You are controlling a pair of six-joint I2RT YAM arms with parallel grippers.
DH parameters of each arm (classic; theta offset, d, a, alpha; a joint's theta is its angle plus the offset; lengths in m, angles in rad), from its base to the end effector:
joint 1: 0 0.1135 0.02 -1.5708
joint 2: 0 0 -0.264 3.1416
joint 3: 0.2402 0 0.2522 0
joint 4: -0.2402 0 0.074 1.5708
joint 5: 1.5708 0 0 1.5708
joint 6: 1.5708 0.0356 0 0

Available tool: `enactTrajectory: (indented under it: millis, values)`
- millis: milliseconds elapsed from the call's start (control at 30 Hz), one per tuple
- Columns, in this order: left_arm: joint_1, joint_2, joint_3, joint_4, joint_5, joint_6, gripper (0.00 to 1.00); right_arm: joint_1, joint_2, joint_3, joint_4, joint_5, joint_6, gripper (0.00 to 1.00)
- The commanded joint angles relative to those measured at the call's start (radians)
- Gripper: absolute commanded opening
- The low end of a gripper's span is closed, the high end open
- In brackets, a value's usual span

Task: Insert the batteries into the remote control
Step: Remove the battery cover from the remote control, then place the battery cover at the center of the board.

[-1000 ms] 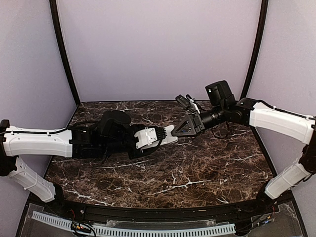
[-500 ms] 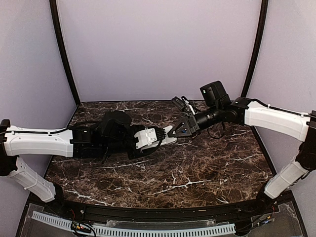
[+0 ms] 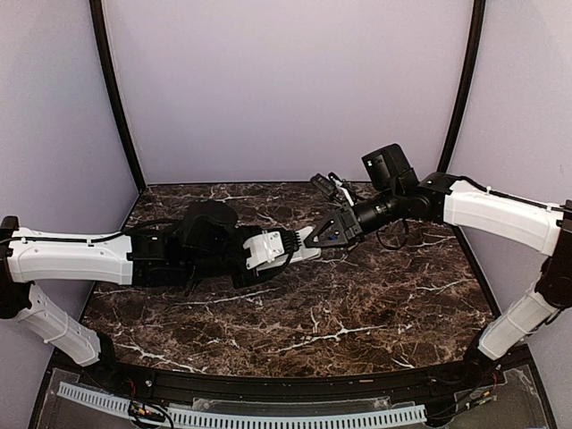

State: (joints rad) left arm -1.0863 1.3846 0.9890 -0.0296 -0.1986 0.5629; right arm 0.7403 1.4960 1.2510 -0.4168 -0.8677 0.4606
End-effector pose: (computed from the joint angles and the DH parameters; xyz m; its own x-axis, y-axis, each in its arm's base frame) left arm 0.1550 -0.2795 0.2890 0.2558 0.6372 -0.7270 0.7654 0.3259 0.5550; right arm 0.2246 0.2420 0.3159 -0.7977 -0.3396 -0.4983 -0.5870 0.2482 0.7706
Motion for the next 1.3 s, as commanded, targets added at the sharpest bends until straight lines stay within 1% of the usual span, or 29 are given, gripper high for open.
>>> enactTrajectory:
  millis: [0, 400, 700, 800, 867, 933, 967, 1033, 1067, 1100, 1167, 1267]
  values:
    - [0.006, -0.012, -0.018, 0.016, 0.008, -0.017, 0.00, -0.018, -0.027, 0.024, -0.016, 0.005, -0.017, 0.00]
    - [0.018, 0.026, -0.030, 0.013, 0.011, -0.024, 0.00, -0.035, -0.048, 0.033, -0.061, 0.016, -0.051, 0.00]
    - [0.030, 0.018, -0.051, 0.022, 0.016, -0.030, 0.00, -0.093, -0.056, -0.002, -0.094, 0.012, -0.079, 0.00]
    - [0.032, 0.017, -0.056, 0.023, 0.012, -0.033, 0.00, -0.096, -0.061, 0.005, -0.098, -0.003, -0.085, 0.00]
    - [0.036, 0.019, -0.056, 0.019, 0.000, -0.038, 0.00, -0.100, -0.065, 0.024, -0.133, 0.024, -0.104, 0.00]
    - [0.046, 0.016, -0.060, 0.013, -0.016, -0.048, 0.00, -0.106, -0.070, 0.050, -0.198, 0.111, -0.133, 0.00]
    - [0.051, 0.014, -0.064, 0.012, -0.018, -0.053, 0.00, -0.109, -0.068, 0.064, -0.248, 0.195, -0.147, 0.00]
    - [0.065, 0.000, -0.082, 0.010, -0.025, -0.070, 0.00, -0.108, -0.043, 0.091, -0.359, 0.412, -0.176, 0.00]
    - [0.076, -0.012, -0.088, 0.009, -0.029, -0.081, 0.00, -0.108, -0.026, 0.098, -0.418, 0.573, -0.189, 0.00]
    - [0.081, -0.024, -0.097, 0.007, -0.032, -0.087, 0.00, -0.107, -0.002, 0.100, -0.468, 0.668, -0.198, 0.00]
    - [0.093, -0.038, -0.107, -0.001, -0.045, -0.103, 0.00, -0.107, 0.037, 0.088, -0.531, 0.806, -0.205, 0.00]
    - [0.107, -0.046, -0.115, -0.009, -0.057, -0.123, 0.00, -0.105, 0.105, 0.064, -0.555, 0.952, -0.205, 0.00]
